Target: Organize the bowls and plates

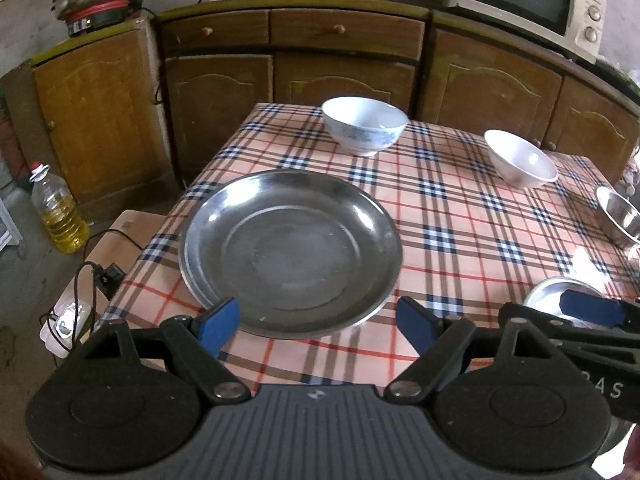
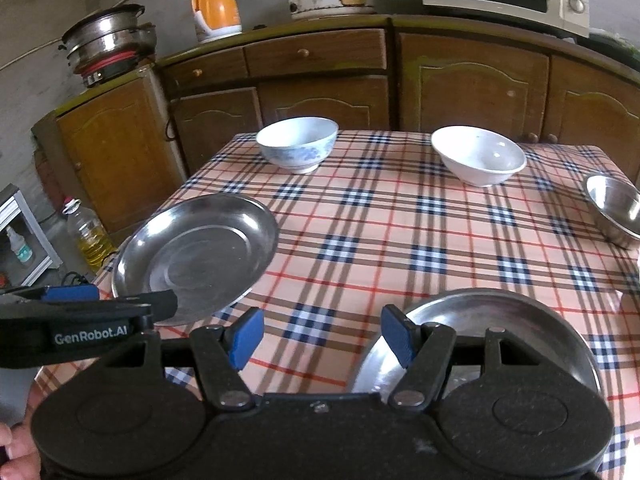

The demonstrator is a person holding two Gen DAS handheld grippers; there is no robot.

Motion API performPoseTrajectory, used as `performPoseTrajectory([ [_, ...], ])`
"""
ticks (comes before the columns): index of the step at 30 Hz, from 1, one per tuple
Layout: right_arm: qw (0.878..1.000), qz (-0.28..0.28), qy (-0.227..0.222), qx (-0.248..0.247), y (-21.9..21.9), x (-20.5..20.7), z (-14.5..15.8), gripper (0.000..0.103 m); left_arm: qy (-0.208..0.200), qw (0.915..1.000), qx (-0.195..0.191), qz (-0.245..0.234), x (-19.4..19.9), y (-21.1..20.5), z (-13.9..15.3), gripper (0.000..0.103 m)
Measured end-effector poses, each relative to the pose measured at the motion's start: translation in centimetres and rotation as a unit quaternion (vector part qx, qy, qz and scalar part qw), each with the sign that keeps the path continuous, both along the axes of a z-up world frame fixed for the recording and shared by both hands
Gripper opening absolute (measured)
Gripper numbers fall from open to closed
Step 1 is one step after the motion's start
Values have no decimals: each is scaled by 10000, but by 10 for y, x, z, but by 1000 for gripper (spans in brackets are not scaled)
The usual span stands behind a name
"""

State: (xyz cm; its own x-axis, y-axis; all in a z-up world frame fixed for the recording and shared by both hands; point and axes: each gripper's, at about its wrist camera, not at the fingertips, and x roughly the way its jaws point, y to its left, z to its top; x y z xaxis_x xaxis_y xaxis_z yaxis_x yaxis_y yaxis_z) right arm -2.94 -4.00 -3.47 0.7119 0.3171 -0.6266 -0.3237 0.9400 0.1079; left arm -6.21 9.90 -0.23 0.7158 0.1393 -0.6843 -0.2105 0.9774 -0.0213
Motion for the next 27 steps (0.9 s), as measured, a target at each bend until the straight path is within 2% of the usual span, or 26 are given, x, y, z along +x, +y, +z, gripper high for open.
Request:
performPoseTrajectory([
  [16,9997,241,75,-51,46,29,-8,78,-74,9990,24,443,7,56,-6,88],
  [20,9996,254,80,-46,56,40,-9,78,-92,9986,173,483,15,73,-8,88],
  [27,9996,214,195,-65,71,63,-17,78,-42,9983,524,263,36,93,-16,88],
])
